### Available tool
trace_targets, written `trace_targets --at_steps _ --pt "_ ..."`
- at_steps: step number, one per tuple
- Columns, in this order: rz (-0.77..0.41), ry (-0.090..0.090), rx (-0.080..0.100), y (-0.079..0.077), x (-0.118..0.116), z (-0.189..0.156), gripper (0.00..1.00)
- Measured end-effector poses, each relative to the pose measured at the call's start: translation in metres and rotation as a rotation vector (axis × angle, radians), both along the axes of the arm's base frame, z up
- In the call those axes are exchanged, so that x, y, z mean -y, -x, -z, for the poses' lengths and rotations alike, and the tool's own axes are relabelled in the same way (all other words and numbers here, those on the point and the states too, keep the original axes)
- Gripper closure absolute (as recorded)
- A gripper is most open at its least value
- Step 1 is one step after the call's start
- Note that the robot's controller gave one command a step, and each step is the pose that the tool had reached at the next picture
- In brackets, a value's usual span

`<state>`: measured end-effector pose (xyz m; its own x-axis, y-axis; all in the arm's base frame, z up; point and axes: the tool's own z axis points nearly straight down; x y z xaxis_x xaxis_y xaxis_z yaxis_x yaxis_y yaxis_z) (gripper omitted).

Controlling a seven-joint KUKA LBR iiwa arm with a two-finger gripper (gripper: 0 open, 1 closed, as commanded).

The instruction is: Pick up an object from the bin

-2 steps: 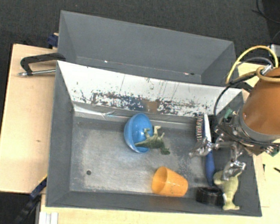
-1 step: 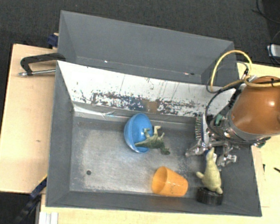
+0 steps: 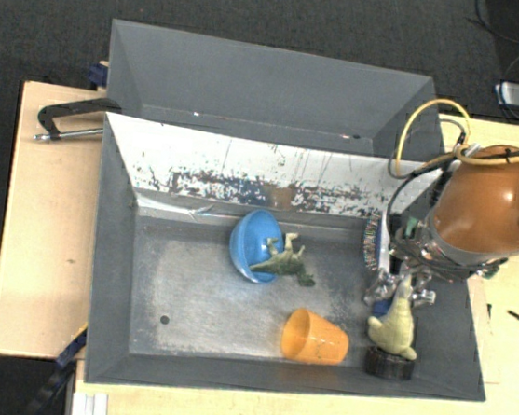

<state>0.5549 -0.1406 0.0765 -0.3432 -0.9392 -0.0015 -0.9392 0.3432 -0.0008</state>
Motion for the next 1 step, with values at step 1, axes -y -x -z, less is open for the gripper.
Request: trace_targets --at_steps 1 --pt "-0.103 0.003 0.011 -0.0014 -0.0016 -0.1546 1.0"
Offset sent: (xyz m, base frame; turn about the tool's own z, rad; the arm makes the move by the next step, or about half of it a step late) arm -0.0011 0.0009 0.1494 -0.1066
